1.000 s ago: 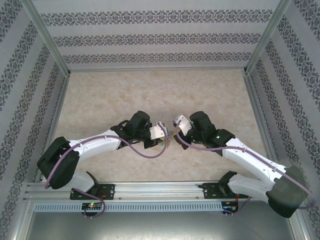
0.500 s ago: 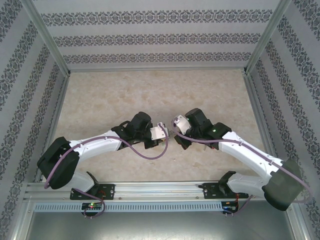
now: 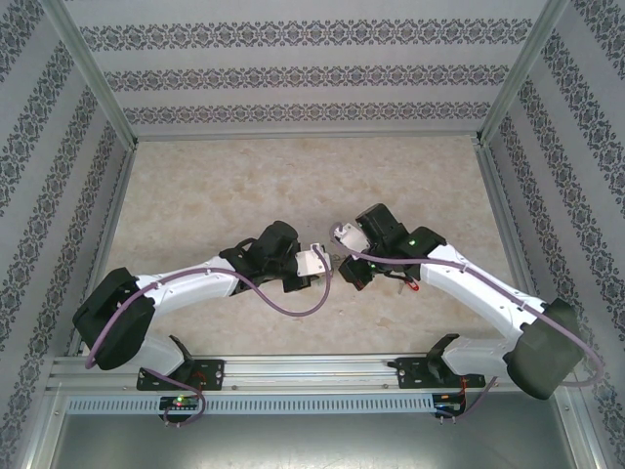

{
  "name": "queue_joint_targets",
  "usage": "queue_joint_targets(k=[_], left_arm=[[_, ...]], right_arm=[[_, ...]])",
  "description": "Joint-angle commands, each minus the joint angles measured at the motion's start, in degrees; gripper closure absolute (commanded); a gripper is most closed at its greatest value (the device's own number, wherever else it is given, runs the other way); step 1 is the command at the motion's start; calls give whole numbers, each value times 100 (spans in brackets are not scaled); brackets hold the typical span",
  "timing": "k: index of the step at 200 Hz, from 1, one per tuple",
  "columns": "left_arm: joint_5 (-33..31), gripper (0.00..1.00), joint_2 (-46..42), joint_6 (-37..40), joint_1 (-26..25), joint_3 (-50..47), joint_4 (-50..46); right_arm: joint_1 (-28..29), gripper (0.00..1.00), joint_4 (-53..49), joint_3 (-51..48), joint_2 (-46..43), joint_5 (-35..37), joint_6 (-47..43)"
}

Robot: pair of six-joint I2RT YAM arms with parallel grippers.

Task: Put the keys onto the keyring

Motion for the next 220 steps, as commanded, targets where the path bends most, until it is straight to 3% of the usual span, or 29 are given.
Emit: queue_joint_targets(k=[1, 32, 76, 120, 157, 185, 220], left_arm=[[-447, 100, -72, 142, -44, 41, 62], [-274, 100, -147, -28, -47, 3, 147], [-288, 100, -222, -400, -47, -45, 222], [-195, 100, -221, -1085, -47, -107, 624], [-315, 100, -248, -1398, -47, -226, 960], [-231, 100, -327, -1830, -39, -375, 1441], [-131, 100, -594, -2221, 4, -772, 2424]], right_arm=[[-1, 100, -437, 276, 75, -502, 229], [-124, 96, 15, 186, -49, 50, 569], [-161, 82, 703, -132, -387, -270, 700], [-214, 77, 917, -376, -696, -290, 710], [-410, 67, 1205, -695, -1302, 769, 1167], [-872, 69, 1798, -1256, -1713, 86, 1774], [-856, 70, 3179, -2269, -2485, 96, 1782]])
